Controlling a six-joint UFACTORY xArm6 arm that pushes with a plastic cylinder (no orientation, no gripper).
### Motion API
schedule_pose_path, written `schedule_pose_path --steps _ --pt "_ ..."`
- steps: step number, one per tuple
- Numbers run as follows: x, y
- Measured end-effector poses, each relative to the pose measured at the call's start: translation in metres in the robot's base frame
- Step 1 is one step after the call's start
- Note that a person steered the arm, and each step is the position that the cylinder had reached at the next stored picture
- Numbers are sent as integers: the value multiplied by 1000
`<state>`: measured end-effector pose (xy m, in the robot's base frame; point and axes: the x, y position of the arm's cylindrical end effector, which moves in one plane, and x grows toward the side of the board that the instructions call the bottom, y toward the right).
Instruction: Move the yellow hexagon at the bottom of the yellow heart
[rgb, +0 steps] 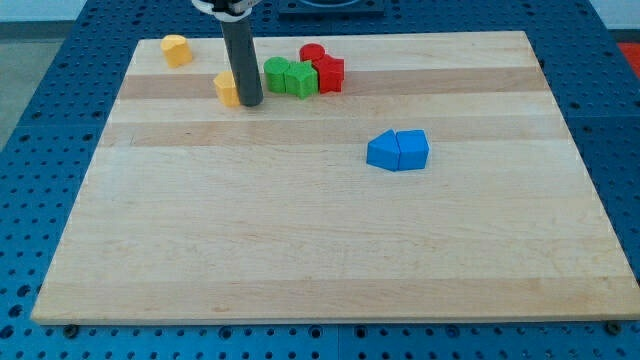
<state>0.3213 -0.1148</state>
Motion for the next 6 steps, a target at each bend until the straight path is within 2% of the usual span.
schedule_pose_path --steps 3,6 --pt "-15 -49" --pt "-40 -66"
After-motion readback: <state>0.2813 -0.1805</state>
